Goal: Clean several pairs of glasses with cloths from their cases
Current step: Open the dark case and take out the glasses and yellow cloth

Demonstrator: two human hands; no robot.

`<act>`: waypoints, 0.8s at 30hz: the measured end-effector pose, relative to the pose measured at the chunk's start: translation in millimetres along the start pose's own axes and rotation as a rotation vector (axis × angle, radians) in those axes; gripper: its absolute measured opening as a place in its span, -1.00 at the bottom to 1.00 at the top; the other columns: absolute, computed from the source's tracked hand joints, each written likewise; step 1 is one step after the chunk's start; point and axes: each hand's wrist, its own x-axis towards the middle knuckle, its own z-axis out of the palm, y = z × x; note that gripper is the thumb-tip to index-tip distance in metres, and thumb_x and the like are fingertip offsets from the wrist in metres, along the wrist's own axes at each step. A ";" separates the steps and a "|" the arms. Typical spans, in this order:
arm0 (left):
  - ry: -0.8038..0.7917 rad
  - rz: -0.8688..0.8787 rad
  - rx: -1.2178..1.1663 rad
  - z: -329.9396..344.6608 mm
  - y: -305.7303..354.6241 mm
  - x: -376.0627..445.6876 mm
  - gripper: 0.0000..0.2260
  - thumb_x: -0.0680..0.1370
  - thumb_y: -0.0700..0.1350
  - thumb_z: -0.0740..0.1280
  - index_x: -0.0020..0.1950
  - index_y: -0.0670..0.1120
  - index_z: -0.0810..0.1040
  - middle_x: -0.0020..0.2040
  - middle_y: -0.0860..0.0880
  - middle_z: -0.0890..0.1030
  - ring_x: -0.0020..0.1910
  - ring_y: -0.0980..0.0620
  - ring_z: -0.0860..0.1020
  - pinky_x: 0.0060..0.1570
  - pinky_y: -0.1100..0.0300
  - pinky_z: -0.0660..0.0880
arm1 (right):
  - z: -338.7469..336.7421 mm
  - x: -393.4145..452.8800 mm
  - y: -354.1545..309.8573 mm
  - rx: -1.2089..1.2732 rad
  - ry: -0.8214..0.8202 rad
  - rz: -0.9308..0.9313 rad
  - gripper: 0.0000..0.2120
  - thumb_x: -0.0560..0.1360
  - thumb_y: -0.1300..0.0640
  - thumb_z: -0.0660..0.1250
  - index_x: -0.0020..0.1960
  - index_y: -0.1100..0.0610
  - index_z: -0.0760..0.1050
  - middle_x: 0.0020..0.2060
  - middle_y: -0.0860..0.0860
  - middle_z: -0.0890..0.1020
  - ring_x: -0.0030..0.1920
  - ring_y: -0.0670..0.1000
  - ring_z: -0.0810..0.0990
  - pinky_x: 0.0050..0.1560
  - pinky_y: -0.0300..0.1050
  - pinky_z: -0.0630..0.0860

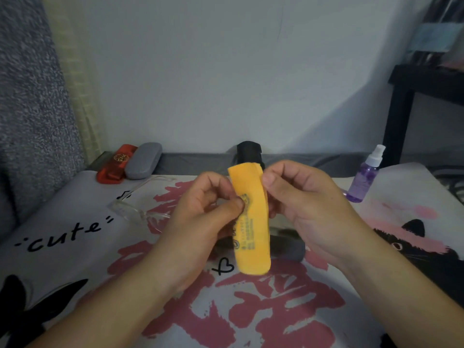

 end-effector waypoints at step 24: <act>-0.020 0.104 0.185 -1.7 0.4 -6.1 -0.86 0.52 -0.01 0.46 0.02 -0.04 0.67 0.00 -0.15 0.70 0.04 -0.17 0.68 0.12 -0.09 0.60 | 3.3 -6.7 -5.4 -0.138 -0.067 -0.032 -0.82 0.55 0.02 0.38 -0.18 0.06 0.64 -0.35 -0.03 0.60 -0.33 -0.07 0.51 -0.24 -0.22 0.50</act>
